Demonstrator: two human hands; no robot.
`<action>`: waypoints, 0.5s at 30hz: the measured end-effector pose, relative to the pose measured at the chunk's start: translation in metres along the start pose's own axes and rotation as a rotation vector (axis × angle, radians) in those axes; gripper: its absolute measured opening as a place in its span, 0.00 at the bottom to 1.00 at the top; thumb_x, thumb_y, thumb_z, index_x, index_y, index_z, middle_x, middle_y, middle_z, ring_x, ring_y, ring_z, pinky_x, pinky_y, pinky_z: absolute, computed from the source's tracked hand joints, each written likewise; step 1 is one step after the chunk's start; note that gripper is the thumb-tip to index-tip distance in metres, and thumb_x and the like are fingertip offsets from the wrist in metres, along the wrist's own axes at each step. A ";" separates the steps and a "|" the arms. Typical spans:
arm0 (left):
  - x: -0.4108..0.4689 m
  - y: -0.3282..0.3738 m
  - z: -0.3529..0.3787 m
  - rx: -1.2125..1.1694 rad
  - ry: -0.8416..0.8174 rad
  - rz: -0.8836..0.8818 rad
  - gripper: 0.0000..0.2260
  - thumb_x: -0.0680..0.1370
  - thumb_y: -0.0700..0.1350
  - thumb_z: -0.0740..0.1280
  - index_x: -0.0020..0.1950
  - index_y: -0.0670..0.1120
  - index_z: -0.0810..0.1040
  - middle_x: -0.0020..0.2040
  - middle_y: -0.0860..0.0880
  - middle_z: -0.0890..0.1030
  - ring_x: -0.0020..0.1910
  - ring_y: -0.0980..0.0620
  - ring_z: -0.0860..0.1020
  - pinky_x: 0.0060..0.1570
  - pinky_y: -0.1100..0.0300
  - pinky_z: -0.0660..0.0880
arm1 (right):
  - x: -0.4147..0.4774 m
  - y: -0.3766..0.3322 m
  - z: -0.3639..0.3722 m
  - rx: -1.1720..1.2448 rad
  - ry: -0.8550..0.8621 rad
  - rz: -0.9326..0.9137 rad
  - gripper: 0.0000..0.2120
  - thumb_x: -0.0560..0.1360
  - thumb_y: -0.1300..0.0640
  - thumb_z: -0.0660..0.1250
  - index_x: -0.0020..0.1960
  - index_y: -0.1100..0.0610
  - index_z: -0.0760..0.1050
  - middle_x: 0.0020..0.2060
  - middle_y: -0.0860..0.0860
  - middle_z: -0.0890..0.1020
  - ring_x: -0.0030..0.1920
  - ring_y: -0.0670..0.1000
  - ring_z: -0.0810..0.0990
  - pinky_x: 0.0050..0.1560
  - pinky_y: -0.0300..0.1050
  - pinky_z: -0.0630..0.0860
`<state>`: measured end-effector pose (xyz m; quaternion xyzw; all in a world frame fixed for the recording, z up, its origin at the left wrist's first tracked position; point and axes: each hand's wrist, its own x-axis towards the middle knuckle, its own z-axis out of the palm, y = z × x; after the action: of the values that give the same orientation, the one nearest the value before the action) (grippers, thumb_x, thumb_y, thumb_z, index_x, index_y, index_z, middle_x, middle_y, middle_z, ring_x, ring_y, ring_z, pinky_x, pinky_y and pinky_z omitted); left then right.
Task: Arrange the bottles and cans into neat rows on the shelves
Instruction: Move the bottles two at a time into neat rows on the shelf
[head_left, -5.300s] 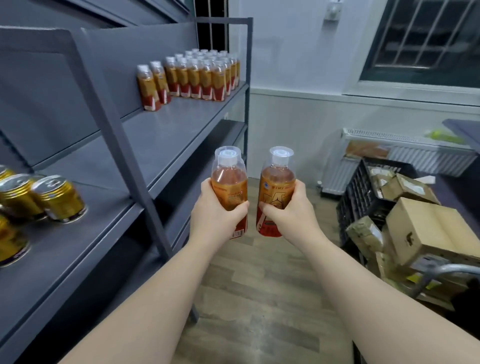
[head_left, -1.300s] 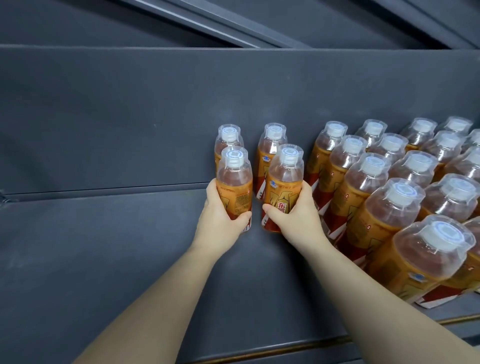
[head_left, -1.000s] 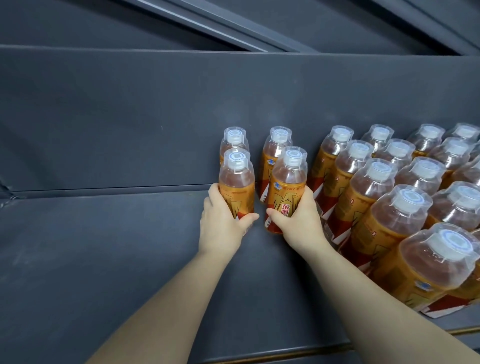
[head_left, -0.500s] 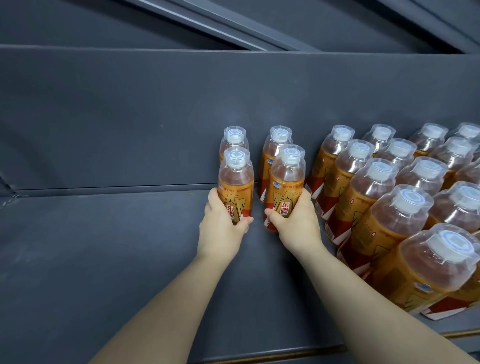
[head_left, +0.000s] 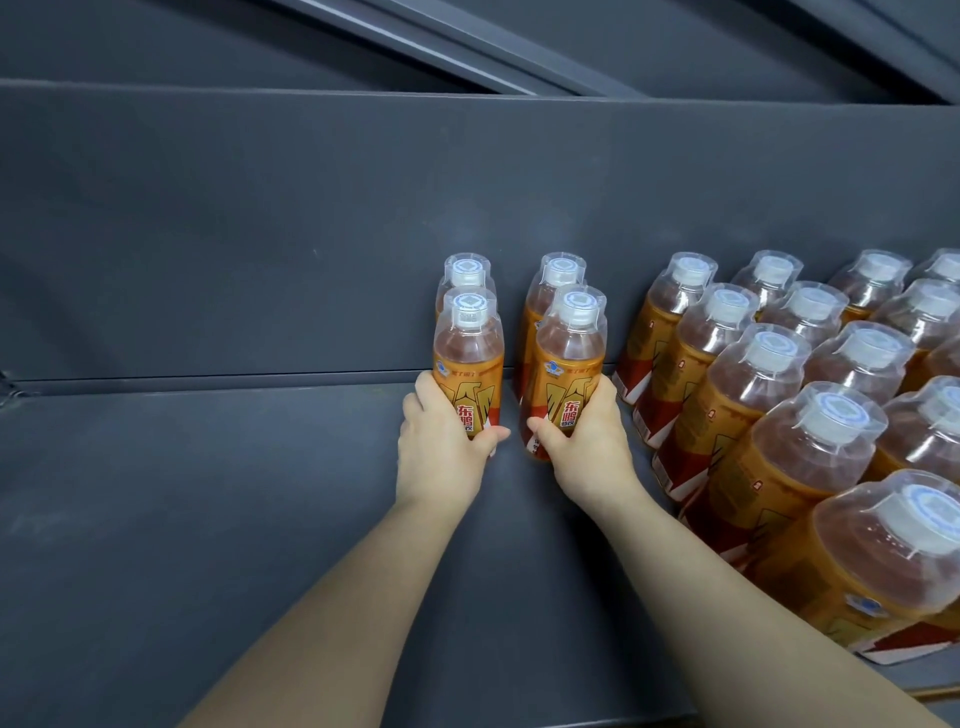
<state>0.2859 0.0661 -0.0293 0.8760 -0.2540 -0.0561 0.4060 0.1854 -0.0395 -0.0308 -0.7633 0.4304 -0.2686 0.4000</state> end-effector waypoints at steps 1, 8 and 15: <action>0.001 0.001 0.001 0.012 0.001 -0.001 0.40 0.70 0.55 0.78 0.72 0.45 0.59 0.64 0.45 0.70 0.63 0.42 0.74 0.60 0.48 0.73 | 0.001 0.000 0.000 -0.002 -0.003 -0.001 0.36 0.75 0.53 0.74 0.75 0.53 0.57 0.68 0.51 0.71 0.68 0.53 0.72 0.65 0.49 0.72; 0.000 -0.001 0.001 0.041 0.009 0.011 0.40 0.70 0.57 0.78 0.71 0.45 0.60 0.63 0.45 0.70 0.62 0.43 0.74 0.58 0.49 0.74 | 0.000 0.001 -0.001 -0.009 -0.014 0.004 0.35 0.75 0.53 0.74 0.74 0.53 0.58 0.67 0.51 0.71 0.67 0.53 0.73 0.64 0.49 0.72; 0.000 0.002 0.003 0.051 0.009 -0.003 0.40 0.70 0.58 0.77 0.71 0.44 0.60 0.63 0.44 0.70 0.62 0.42 0.74 0.57 0.48 0.75 | 0.000 0.002 -0.002 -0.025 -0.019 -0.002 0.34 0.75 0.52 0.74 0.73 0.54 0.59 0.66 0.51 0.72 0.66 0.53 0.73 0.63 0.49 0.73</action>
<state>0.2845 0.0627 -0.0303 0.8867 -0.2524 -0.0461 0.3846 0.1833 -0.0411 -0.0312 -0.7712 0.4291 -0.2564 0.3942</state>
